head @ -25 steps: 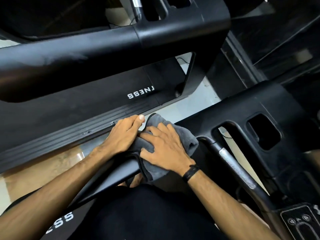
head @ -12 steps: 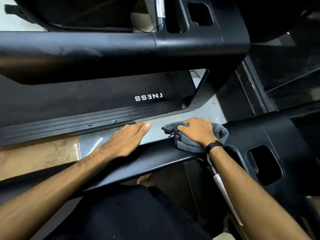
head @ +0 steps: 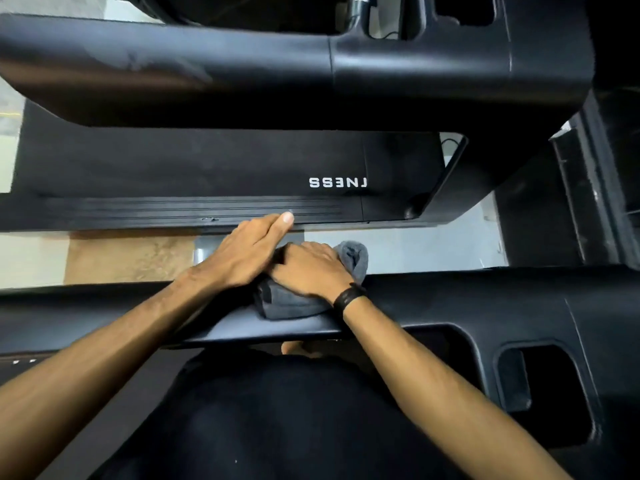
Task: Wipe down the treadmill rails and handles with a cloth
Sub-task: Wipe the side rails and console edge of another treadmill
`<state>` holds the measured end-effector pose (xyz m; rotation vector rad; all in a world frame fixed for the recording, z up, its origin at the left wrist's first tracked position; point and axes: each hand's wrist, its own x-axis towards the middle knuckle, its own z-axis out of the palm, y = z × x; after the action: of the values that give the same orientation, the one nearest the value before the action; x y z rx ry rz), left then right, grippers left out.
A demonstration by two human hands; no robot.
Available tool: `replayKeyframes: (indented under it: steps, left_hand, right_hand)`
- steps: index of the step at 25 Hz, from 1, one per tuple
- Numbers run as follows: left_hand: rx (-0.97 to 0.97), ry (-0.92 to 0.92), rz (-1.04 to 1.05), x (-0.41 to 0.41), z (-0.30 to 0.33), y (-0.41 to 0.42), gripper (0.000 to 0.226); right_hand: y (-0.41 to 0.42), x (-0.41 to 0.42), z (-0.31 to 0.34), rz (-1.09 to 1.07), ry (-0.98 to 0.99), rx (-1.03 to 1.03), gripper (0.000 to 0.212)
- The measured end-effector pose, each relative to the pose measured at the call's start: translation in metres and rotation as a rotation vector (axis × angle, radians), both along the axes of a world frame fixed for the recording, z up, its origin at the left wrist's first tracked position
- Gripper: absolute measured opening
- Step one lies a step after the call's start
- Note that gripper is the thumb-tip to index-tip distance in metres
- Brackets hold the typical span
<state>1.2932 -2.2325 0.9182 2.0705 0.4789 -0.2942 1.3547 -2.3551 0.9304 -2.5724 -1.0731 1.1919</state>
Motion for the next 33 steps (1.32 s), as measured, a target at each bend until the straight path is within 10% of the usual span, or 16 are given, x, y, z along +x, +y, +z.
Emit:
replayKeyframes:
  steps: [5,11,16,20,27,33]
  left_hand:
    - [-0.031,-0.024,-0.126,0.024,0.004,-0.029,0.1]
    - [-0.034,-0.068,-0.326,0.038,0.011,-0.038,0.094]
    - [-0.074,-0.072,-0.241,0.03,0.004,-0.016,0.087]
    - [-0.114,-0.062,-0.228,0.025,0.0,-0.011,0.082]
    - [-0.122,-0.081,-0.204,0.046,0.005,-0.025,0.083]
    - [-0.053,-0.106,-0.335,0.057,0.011,-0.061,0.057]
  right_hand:
    - [-0.072,-0.022,0.03,-0.054,-0.253,0.16,0.042]
    - [-0.133,0.05,0.018,-0.338,-0.384,-0.209,0.046]
    - [-0.097,0.1,-0.015,-0.344,-0.016,-0.575,0.055]
    - [-0.024,0.047,-0.022,-0.211,0.092,-0.441,0.049]
    - [-0.084,-0.016,0.027,-0.164,-0.392,0.028,0.038]
    - [-0.211,0.06,0.031,-0.302,-0.663,-0.147,0.043]
